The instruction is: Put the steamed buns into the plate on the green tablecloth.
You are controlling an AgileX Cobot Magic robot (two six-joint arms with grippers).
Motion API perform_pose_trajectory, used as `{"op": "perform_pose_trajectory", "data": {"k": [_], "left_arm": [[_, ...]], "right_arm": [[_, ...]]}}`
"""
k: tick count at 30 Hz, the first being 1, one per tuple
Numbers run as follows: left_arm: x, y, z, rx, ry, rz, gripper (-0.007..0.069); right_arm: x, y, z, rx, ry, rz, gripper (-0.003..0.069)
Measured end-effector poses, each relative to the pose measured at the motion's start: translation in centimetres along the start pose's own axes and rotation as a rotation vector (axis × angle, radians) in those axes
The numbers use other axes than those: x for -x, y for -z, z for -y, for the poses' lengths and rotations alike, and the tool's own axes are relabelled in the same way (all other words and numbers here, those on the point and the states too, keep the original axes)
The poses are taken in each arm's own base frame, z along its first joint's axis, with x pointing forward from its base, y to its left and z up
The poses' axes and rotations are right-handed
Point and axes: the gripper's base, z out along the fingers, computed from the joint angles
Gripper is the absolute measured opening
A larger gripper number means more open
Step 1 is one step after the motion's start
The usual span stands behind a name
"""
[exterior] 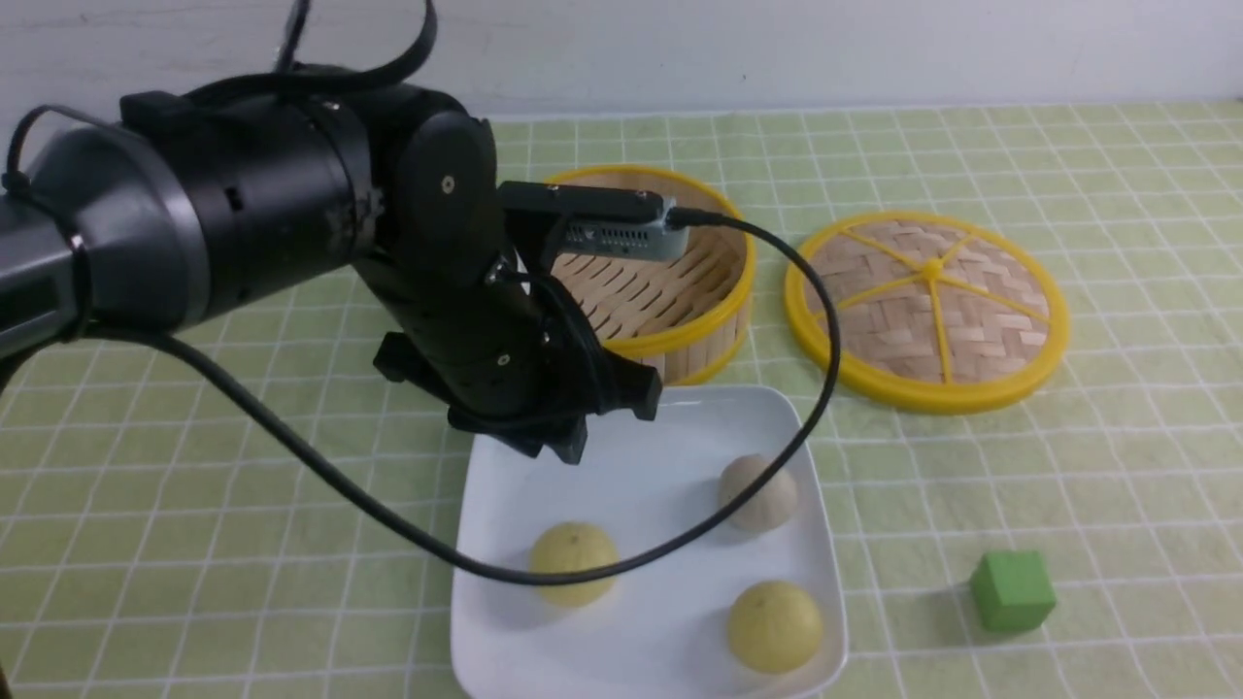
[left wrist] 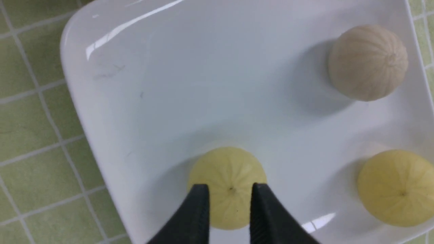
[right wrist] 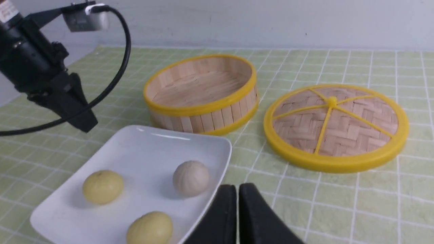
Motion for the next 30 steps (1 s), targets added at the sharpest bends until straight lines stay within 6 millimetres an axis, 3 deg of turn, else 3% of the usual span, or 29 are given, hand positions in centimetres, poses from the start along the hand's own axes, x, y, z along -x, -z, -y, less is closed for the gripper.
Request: {"op": "perform_pose_trajectory", "data": {"k": [4,16,24,30], "left_arm": [[-0.1,0.0,0.0,0.004,-0.017,-0.008,0.0011],[-0.1,0.0,-0.1,0.007,-0.02,-0.012,0.0002],[-0.1,0.0,-0.2,0.017,-0.029,-0.01,0.001],[-0.2,0.0,-0.2,0.027,-0.035,-0.018,0.0015]], "right_arm": [[-0.1,0.0,0.2,-0.016,0.079,0.01,0.0035],[-1.1,0.0,0.1,-0.004,0.109,-0.091,0.0041],[-1.1,-0.1,0.1,-0.003,0.11,-0.092,0.0054],[-2.5,0.3,0.5,-0.02,0.109,-0.035,0.0059]]}}
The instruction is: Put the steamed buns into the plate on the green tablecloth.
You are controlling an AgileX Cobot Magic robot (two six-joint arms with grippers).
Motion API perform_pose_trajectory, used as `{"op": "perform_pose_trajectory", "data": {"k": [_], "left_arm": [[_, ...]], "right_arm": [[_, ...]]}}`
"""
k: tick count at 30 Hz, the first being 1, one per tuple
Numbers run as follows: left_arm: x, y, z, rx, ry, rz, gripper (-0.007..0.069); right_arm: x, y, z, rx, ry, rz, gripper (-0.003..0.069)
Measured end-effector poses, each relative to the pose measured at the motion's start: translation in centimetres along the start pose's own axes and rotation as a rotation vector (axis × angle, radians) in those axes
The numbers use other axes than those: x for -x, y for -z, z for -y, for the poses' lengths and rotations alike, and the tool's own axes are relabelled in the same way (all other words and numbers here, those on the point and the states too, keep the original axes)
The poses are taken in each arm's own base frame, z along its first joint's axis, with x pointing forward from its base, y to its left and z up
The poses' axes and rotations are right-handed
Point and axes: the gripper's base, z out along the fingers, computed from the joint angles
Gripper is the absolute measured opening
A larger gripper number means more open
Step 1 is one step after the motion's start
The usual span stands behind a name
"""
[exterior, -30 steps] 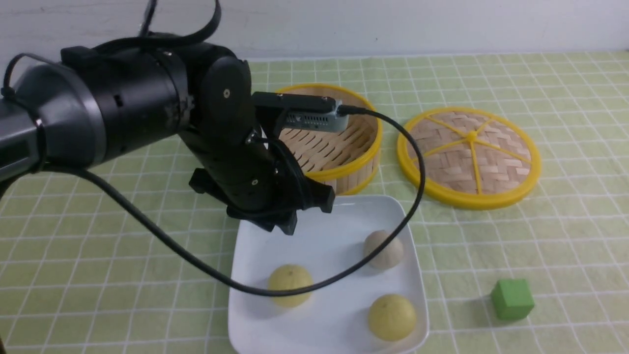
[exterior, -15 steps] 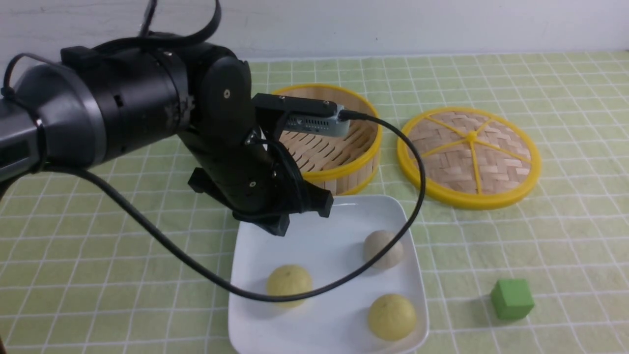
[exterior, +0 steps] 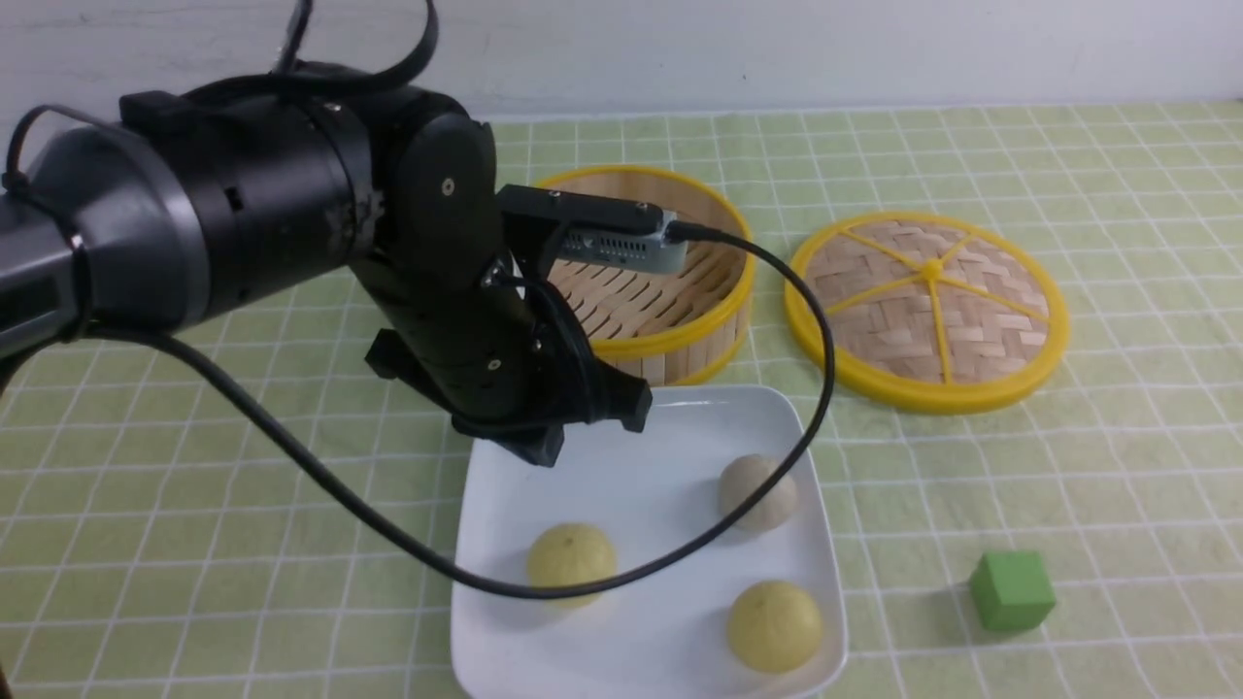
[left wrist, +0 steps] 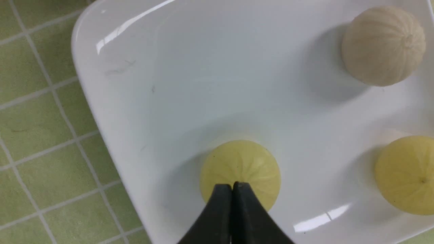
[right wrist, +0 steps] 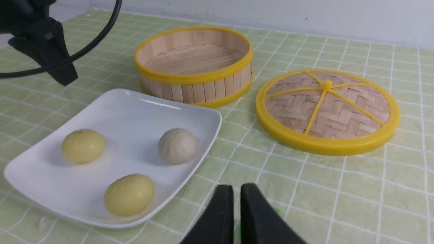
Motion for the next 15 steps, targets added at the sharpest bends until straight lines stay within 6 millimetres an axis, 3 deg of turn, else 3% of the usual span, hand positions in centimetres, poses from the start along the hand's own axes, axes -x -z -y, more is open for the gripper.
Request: {"op": "perform_pose_trajectory", "data": {"k": [6,8,9,12,13,15], "left_arm": [[-0.2,1.3,0.0,-0.003,0.0,0.016,0.0015],[-0.9,3.8,-0.3,0.016,-0.016,0.034,0.0015],[-1.0,4.1,-0.4,0.018,-0.017,0.035,0.0015],[-2.9,8.6,-1.1,0.058,-0.037,0.057,0.0015],[-3.1,9.2,-1.2,0.061,-0.038,0.069,0.0015],[-5.0,13.0,-1.8,0.077,-0.042,0.127,0.0015]], "right_arm": [[-3.1,-1.5,1.4,-0.171,0.014,0.016,0.0062],[-4.7,-2.0,1.9,-0.22,0.031,-0.025,0.0066],[-4.8,-2.0,1.9,-0.223,0.033,-0.027,0.0066],[-6.5,-2.4,2.3,-0.257,0.052,-0.087,0.0071],[-6.6,-2.4,2.3,-0.26,0.052,-0.091,0.0071],[-6.9,-2.4,2.4,-0.269,0.05,-0.116,0.0076]]}}
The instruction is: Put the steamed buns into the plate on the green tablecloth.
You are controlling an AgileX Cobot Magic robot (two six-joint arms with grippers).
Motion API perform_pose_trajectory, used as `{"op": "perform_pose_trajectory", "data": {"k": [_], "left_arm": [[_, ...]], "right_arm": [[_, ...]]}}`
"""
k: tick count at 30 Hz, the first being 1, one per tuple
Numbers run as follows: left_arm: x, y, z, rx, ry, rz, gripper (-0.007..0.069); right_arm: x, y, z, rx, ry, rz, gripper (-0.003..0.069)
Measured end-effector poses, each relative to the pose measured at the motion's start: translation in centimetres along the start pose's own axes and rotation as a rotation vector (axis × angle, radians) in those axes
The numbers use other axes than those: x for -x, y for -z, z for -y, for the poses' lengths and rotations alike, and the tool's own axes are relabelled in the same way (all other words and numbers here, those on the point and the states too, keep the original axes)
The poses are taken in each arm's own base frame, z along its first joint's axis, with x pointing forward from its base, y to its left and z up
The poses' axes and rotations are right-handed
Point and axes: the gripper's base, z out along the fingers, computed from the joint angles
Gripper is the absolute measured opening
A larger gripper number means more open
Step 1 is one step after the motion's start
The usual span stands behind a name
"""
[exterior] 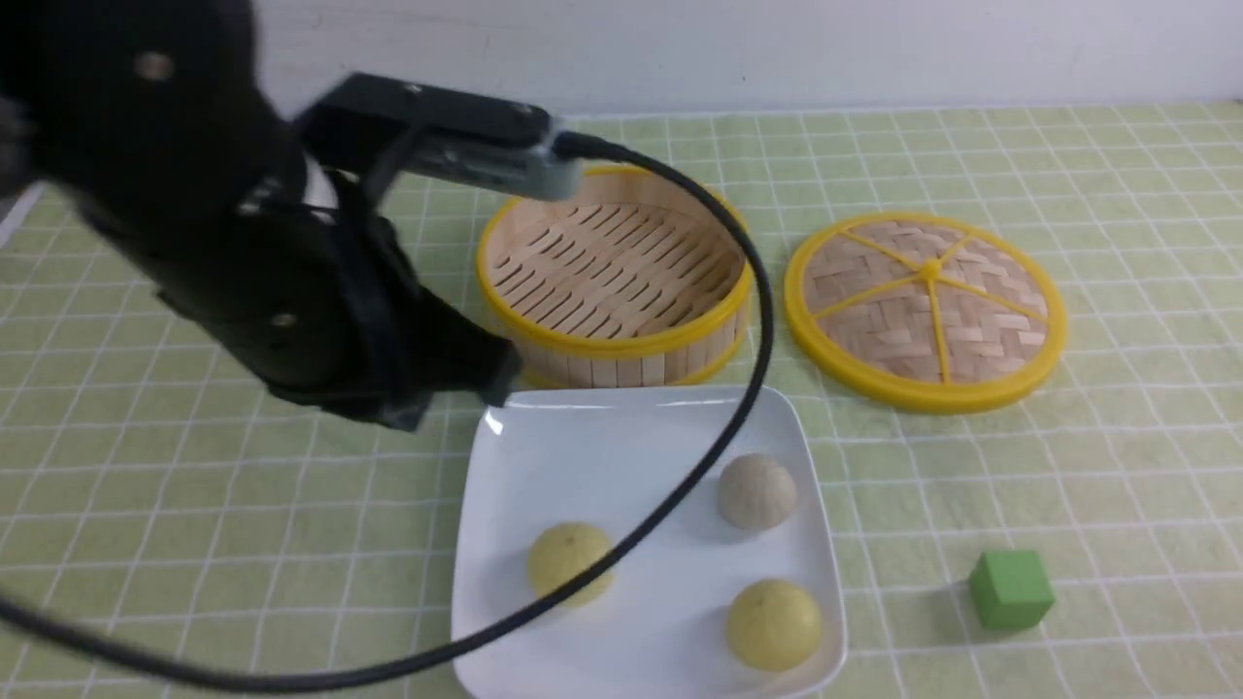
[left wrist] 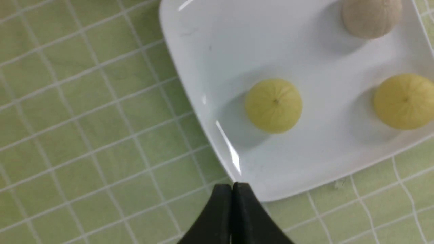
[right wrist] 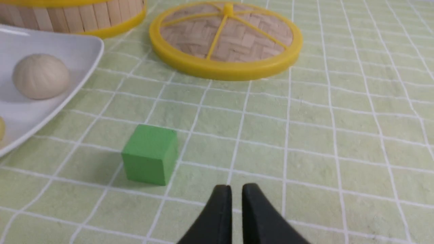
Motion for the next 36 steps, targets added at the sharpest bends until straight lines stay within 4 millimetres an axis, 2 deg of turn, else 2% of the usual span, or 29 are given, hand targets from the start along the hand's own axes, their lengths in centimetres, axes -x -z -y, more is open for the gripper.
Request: {"op": "perform_pose_trajectory", "data": {"k": [4,5,7,8,9,10,11,12,13,14,15,18,24,30,36], "left_arm": [[-3.4,6.9,-1.5,0.008,0.009,0.169,0.0017],[-3.6,7.2,-1.6,0.008,0.01,0.178,0.0017],[-6.4,10.1,-2.3,-0.008,0.036,0.28,0.0017],[-7.0,10.5,-2.5,-0.011,0.043,0.295,0.0017],[-10.1,11.7,-3.1,-0.029,0.076,0.376,0.0017],[-10.1,11.7,-3.1,-0.029,0.076,0.376,0.0017],[-12.2,12.0,-3.5,-0.045,0.104,0.453,0.0018],[-14.9,11.9,-4.0,-0.081,0.152,0.582,0.0018],[-16.6,11.2,-4.3,-0.112,0.189,0.68,0.0015],[-16.9,11.1,-4.3,-0.119,0.195,0.695,0.0015],[-18.9,10.1,-4.5,-0.153,0.227,0.801,0.0012],[-21.0,7.0,-4.7,-0.196,0.27,0.917,0.0012],[-22.2,4.0,-4.5,-0.255,0.294,1.037,0.0013],[-22.7,1.4,-4.4,-0.226,0.294,0.958,0.0017],[-23.0,0.7,-4.6,-0.192,0.293,0.907,0.0022]], "right_arm": [[-0.1,0.1,0.0,-0.009,0.0,-0.019,0.008],[-0.1,0.1,0.0,-0.009,0.0,-0.019,0.008],[-0.1,0.1,0.1,-0.011,-0.001,-0.019,0.0084],[-0.1,0.1,0.1,-0.011,-0.001,-0.019,0.0085],[-0.1,0.1,0.1,-0.011,0.0,-0.02,0.0089],[-0.1,0.1,0.1,-0.011,0.0,-0.02,0.0089],[-0.1,0.1,0.1,-0.011,0.0,-0.02,0.009],[-0.1,0.1,0.1,-0.011,0.0,-0.021,0.0092],[-0.1,0.1,0.1,-0.011,0.0,-0.021,0.0092],[-0.1,0.1,0.1,-0.011,0.0,-0.021,0.0092],[-0.1,0.1,0.1,-0.011,0.0,-0.021,0.0093],[-0.1,0.1,0.1,-0.011,0.0,-0.021,0.0097],[-0.1,0.1,0.1,-0.011,0.0,-0.023,0.0102],[-0.1,0.1,0.1,-0.012,0.001,-0.023,0.0111],[-0.1,0.1,0.1,-0.012,0.002,-0.023,0.0118]]}}
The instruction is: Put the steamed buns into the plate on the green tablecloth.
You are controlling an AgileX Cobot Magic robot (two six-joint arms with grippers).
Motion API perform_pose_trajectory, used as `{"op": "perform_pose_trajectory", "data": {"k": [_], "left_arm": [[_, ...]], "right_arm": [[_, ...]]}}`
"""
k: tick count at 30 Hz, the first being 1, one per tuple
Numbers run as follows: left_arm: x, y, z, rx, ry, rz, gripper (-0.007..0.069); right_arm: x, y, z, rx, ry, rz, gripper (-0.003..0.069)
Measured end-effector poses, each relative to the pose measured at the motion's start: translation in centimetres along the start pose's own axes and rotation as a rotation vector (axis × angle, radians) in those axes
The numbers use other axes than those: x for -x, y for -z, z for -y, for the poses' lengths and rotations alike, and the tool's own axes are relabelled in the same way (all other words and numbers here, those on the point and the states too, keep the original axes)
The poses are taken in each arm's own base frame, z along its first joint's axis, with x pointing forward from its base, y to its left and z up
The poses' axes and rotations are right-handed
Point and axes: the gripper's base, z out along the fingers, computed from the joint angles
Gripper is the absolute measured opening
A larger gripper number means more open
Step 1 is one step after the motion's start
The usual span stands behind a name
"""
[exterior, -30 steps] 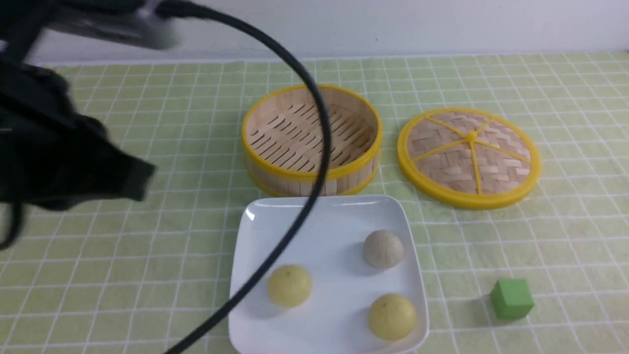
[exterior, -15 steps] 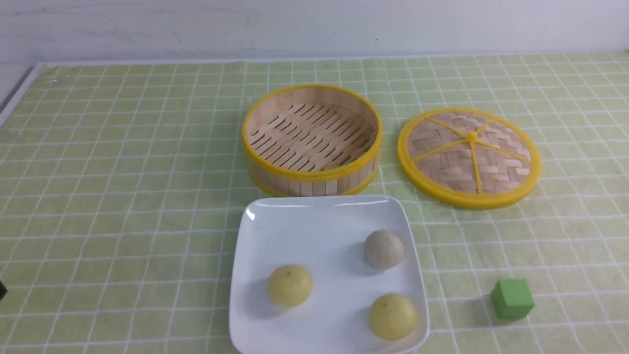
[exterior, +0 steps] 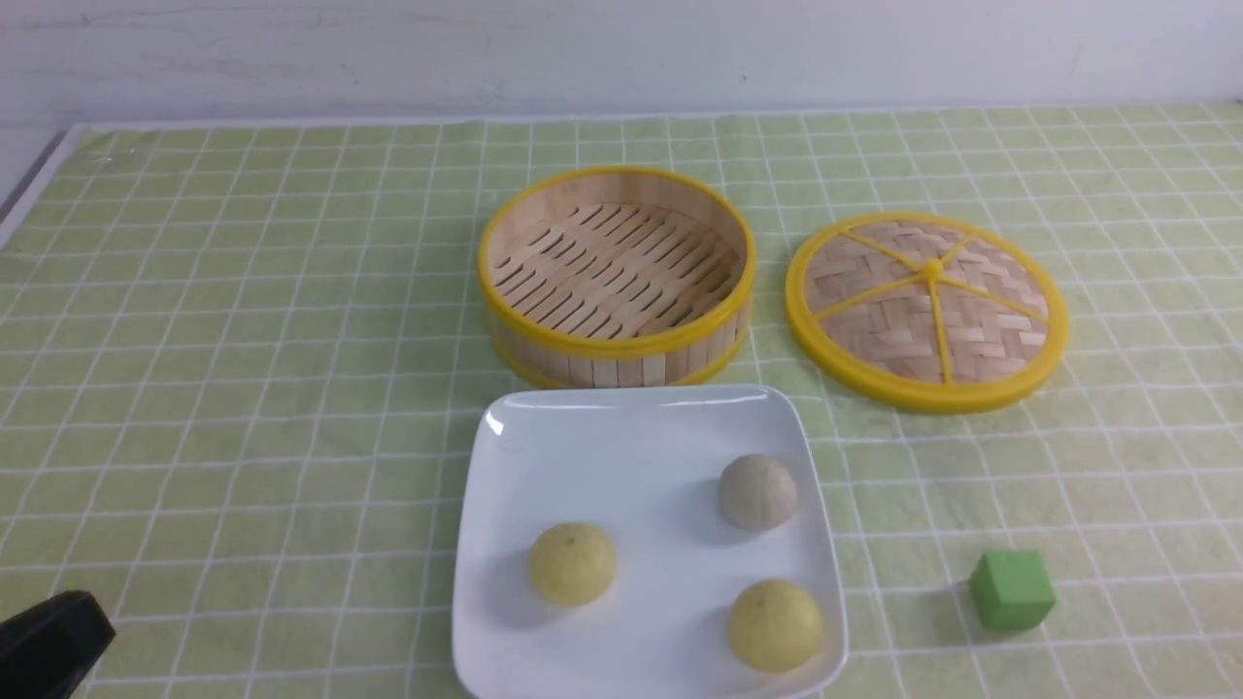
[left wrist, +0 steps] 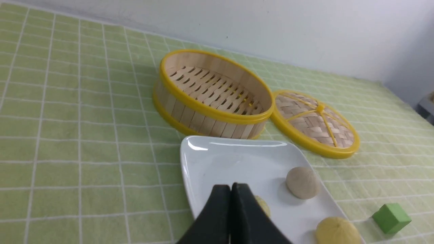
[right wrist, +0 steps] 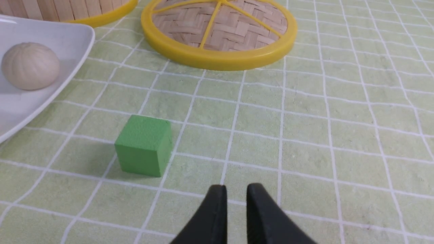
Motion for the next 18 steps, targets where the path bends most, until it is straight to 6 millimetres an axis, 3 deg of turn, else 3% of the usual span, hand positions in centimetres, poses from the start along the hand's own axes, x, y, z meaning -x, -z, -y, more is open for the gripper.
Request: {"op": "perform_pose_trajectory", "data": {"k": [4,8,18], "left_arm": [[-0.9,-0.6,-0.4,0.018,-0.015,-0.001,0.0027],[-3.3,-1.8,-1.2,0.073,-0.028,0.018,0.0034],[-7.4,-2.7,-4.0,0.36,-0.215,0.005,0.0039]], "right_arm": [[0.0,0.0,0.0,0.0,0.0,0.0,0.0122],[0.0,0.0,0.0,0.0,0.0,-0.001,0.0128],[0.0,0.0,0.0,0.0,0.0,-0.001,0.0136]]}}
